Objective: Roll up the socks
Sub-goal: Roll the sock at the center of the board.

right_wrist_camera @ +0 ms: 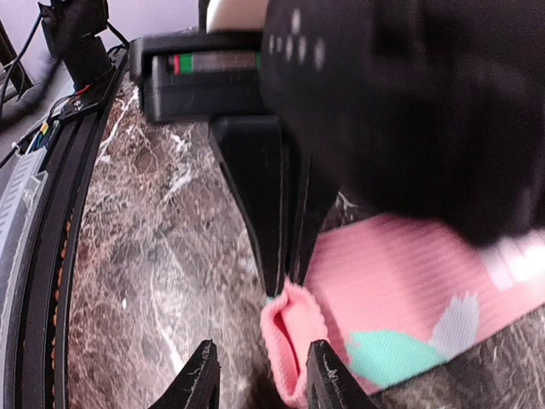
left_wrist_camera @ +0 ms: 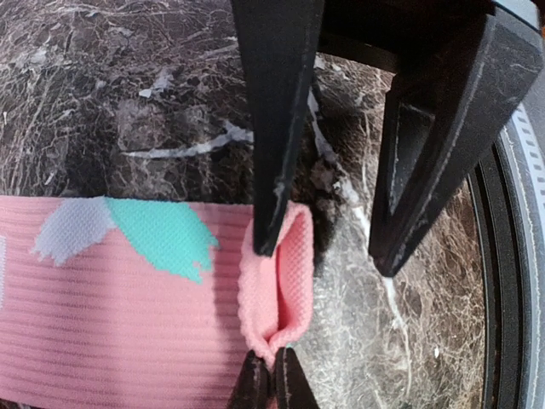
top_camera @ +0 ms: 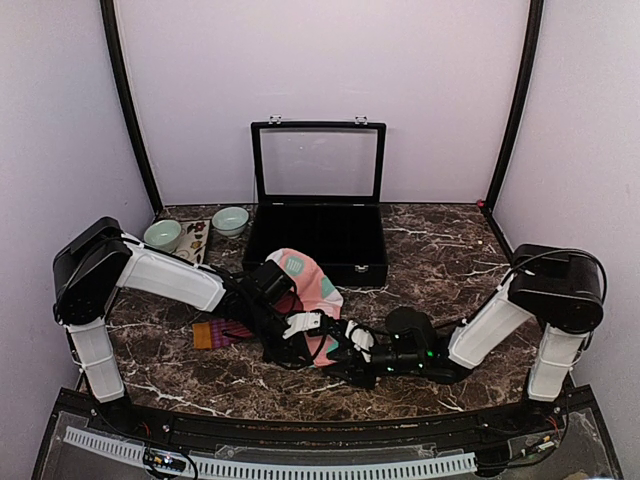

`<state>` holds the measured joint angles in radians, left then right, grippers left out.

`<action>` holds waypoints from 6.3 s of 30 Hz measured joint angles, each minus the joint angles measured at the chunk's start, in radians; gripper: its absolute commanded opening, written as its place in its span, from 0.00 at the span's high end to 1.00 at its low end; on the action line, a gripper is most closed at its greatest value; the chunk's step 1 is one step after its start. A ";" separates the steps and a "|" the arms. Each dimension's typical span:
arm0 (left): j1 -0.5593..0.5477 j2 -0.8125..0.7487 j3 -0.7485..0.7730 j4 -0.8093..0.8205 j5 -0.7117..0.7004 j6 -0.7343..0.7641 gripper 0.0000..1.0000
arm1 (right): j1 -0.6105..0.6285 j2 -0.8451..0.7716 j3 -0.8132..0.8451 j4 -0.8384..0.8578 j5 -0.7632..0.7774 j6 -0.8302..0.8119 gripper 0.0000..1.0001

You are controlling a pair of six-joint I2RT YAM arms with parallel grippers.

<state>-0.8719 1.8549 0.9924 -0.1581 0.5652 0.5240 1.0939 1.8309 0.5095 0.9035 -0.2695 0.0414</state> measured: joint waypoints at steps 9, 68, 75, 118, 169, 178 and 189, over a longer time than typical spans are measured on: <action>0.005 0.000 0.000 -0.002 0.004 0.000 1.00 | -0.002 -0.018 -0.110 0.049 0.025 0.018 0.64; 0.026 0.003 0.021 -0.068 0.018 0.005 1.00 | 0.043 0.059 0.020 0.017 0.127 -0.132 0.65; 0.026 0.004 0.023 -0.069 0.018 0.005 1.00 | 0.052 0.090 0.025 0.038 0.153 -0.134 0.75; 0.033 0.010 0.035 -0.084 0.015 0.008 1.00 | 0.054 0.121 -0.013 0.175 0.171 0.103 0.79; 0.035 -0.133 0.024 -0.198 -0.224 0.123 0.50 | 0.001 0.062 0.127 -0.186 0.069 0.250 1.00; -0.046 -0.133 0.060 -0.189 -0.216 0.181 0.53 | -0.056 0.084 0.161 -0.216 -0.010 0.371 1.00; -0.089 -0.219 -0.056 -0.214 -0.246 0.286 0.41 | -0.119 0.097 0.166 -0.216 -0.062 0.489 1.00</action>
<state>-0.9607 1.6363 0.9363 -0.3725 0.3195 0.8097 0.9752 1.9274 0.6758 0.6872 -0.3313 0.5304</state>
